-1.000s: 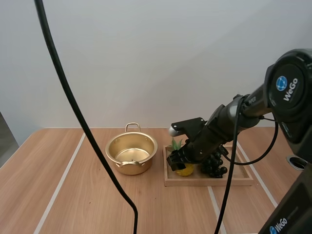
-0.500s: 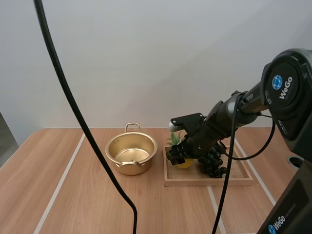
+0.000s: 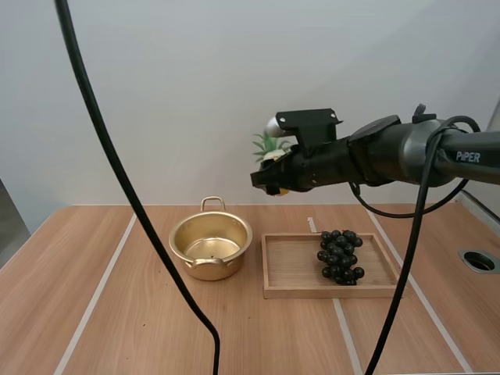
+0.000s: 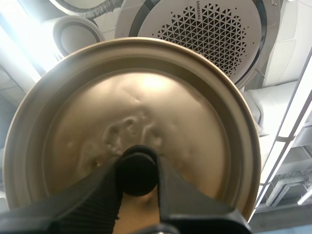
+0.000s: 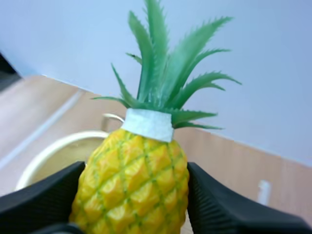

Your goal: Open the pot, put the pineapple inside, and close it

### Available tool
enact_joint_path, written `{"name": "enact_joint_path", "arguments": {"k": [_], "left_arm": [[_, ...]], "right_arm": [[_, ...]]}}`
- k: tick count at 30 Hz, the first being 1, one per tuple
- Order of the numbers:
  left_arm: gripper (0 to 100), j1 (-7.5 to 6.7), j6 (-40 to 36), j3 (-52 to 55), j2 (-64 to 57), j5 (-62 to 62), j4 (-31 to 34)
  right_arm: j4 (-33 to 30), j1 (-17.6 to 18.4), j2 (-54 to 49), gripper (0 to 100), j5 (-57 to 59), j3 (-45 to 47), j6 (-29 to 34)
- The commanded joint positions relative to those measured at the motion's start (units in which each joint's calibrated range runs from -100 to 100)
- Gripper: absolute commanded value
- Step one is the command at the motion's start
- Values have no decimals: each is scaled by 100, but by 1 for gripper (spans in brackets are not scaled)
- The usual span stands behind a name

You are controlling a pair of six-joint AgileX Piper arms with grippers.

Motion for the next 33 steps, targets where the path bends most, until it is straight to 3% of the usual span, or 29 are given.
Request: {"name": "enact_joint_path", "arguments": {"k": [1, 7, 12, 25, 33], "left_arm": [[0, 8, 10, -40, 8, -76, 13], [0, 8, 10, -304, 8, -286, 13], [0, 8, 10, -572, 8, -215, 13], [0, 8, 125, -855, -16, 246, 103], [0, 8, 125, -855, -16, 405, 103]], "right_arm": [[431, 292, -73, 0, 340, -29, -510], [390, 1068, 447, 0, -951, -42, -849], [37, 1434, 1196, 0, -1293, -154, -849], [-495, 1487, 2848, 0, -2180, -410, -849], [-742, 1487, 3037, 0, -2277, -410, -830]]}}
